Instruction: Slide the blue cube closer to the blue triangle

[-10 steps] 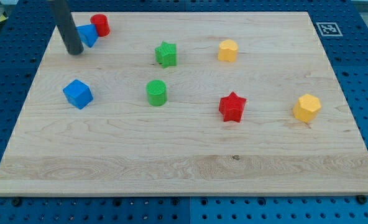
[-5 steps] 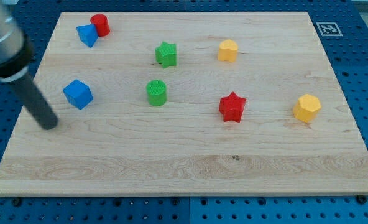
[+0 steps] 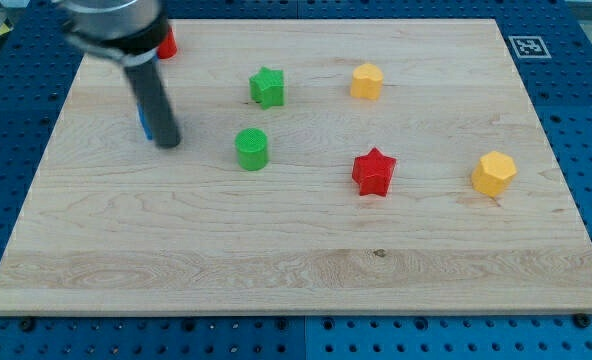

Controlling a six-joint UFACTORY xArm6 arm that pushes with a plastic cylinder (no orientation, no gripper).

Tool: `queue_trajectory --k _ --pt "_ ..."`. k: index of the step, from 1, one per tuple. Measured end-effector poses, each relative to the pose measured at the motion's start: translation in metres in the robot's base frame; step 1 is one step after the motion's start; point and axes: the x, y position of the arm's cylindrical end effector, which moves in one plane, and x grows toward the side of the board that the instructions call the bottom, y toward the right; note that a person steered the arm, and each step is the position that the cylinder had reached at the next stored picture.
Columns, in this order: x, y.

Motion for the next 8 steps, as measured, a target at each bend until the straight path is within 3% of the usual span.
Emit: queue_trajectory --k 1,3,4,6,8 --pt "-0.049 0.012" --pt "0.021 0.017" --pt "0.025 -0.01" --pt "-0.043 -0.021" --pt "-0.022 -0.024"
